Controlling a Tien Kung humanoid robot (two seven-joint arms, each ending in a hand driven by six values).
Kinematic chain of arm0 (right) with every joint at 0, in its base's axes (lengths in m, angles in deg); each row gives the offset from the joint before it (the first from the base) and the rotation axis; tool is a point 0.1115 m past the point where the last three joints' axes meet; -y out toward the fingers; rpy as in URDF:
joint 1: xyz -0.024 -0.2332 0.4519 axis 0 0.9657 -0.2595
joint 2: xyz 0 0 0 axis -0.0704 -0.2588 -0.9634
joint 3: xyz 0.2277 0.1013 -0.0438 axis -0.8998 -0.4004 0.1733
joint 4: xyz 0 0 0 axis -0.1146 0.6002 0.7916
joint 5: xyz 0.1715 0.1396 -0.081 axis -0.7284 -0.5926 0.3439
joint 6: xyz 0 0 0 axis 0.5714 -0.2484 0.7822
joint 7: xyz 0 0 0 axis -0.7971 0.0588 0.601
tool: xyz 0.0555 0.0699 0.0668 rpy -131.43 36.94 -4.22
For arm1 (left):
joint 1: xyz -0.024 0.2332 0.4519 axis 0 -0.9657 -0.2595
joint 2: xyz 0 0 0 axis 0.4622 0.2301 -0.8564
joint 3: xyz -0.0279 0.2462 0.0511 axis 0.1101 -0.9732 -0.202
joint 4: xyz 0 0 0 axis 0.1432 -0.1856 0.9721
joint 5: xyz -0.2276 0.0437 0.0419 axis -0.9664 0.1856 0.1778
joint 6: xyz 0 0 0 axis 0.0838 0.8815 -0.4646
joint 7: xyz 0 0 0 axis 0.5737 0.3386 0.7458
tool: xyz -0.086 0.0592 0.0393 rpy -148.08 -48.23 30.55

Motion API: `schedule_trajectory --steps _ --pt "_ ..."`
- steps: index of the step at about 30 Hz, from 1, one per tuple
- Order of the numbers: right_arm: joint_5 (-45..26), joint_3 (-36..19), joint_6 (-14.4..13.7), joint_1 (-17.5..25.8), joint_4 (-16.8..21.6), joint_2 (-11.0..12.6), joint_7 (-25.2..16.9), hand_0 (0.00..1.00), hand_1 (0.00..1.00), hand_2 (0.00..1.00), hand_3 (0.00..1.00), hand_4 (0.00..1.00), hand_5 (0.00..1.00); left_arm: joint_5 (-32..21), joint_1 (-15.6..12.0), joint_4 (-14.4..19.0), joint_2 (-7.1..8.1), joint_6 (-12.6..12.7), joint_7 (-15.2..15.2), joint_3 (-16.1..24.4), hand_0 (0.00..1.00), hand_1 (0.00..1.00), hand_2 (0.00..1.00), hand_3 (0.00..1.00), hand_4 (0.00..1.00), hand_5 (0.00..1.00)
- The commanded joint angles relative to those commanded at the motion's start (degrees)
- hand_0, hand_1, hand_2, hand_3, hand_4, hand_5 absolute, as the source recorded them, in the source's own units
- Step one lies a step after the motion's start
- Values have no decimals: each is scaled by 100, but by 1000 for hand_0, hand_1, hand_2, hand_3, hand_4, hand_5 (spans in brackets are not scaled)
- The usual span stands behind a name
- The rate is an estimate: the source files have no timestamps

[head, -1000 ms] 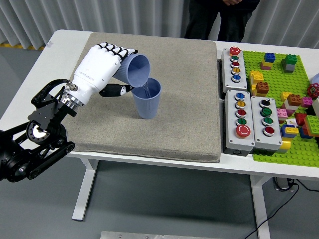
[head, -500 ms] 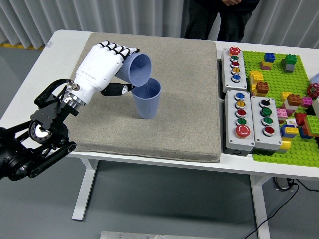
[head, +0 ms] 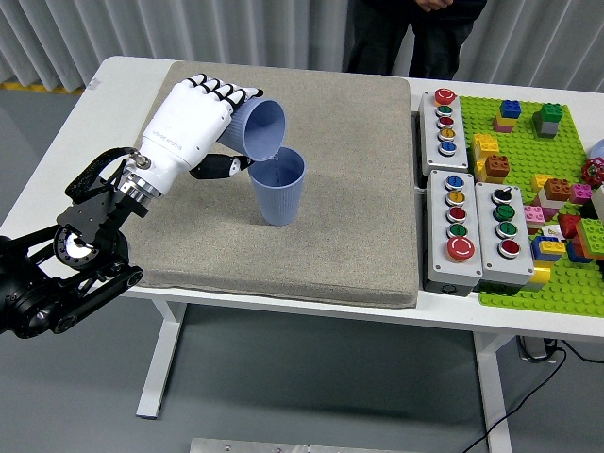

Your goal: Pick cup pour cup place

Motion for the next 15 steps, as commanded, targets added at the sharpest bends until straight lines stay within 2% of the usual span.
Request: schedule_trajectory --steps 15 --pt "-1 1 -1 40 0 -1 1 690 657 572 580 2 2 0 140 -32 73 44 82 -216 591 547 531 548 699 254"
